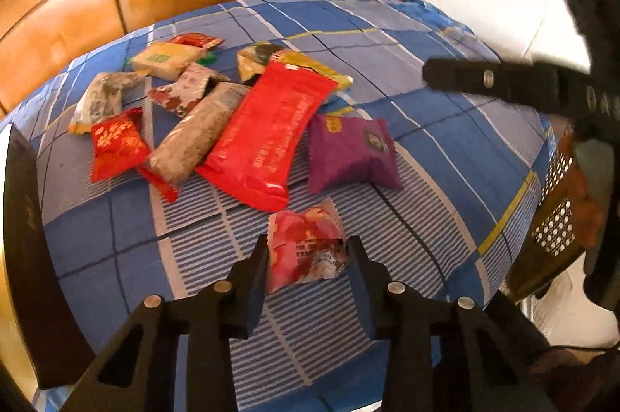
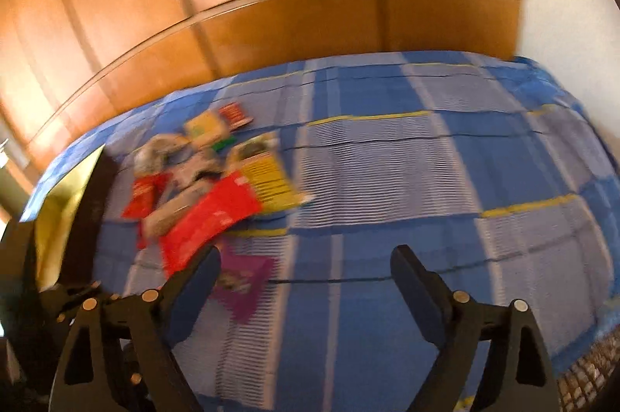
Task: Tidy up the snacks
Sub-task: 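Grasp the pink wrapper with the left tool while the right tool grasps the purple bag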
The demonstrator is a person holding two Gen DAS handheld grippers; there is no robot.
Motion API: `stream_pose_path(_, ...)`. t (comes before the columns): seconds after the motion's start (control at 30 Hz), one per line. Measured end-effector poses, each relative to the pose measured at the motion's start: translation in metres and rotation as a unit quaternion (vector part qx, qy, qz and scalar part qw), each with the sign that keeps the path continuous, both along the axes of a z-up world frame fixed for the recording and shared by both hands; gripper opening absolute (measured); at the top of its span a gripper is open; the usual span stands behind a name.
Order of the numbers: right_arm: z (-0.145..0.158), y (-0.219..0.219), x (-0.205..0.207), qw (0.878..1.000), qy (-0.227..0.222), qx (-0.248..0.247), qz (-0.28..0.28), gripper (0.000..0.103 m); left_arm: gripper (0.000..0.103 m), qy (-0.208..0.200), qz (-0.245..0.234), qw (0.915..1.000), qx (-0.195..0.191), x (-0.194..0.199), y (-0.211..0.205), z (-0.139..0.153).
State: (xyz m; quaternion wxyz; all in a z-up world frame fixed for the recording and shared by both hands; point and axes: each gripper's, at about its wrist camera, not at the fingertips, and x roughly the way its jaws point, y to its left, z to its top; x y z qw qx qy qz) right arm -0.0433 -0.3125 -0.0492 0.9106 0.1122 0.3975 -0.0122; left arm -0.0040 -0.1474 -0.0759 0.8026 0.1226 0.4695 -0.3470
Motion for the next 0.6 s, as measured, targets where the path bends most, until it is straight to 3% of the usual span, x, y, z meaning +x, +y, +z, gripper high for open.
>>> stream_pose_path(0.07,-0.001,0.014,0.005,0.999,0.006,-0.005,0.050,0.091,0.038,0.001,0.010,0.9999,-0.013,-0.001,0.010,0.006)
stream_pose_path(0.17,0.000,0.040,0.011,0.990,0.012,-0.055,0.131,0.091,0.038,-0.009,0.030,0.9989,-0.036,-0.001,0.027,0.024)
stream_pose_path(0.33,-0.011,0.074,0.025,0.961,0.045,-0.139,0.233,0.090,0.038,-0.019,0.088,0.9924,-0.084,0.006,0.076,0.057)
stream_pose_path(0.4,-0.020,0.085,0.030,0.949,0.063,-0.170,0.259,0.083,0.039,-0.026,0.117,0.9878,-0.099,0.011,0.098,0.071)
stream_pose_path(0.53,-0.034,0.090,0.044,0.939,0.088,-0.195,0.271,0.070,0.039,-0.027,0.191,0.9732,-0.125,0.032,0.148,0.089)
stream_pose_path(0.6,-0.042,0.092,0.047,0.934,0.099,-0.202,0.276,0.056,0.039,-0.028,0.233,0.9650,-0.118,0.049,0.172,0.091)
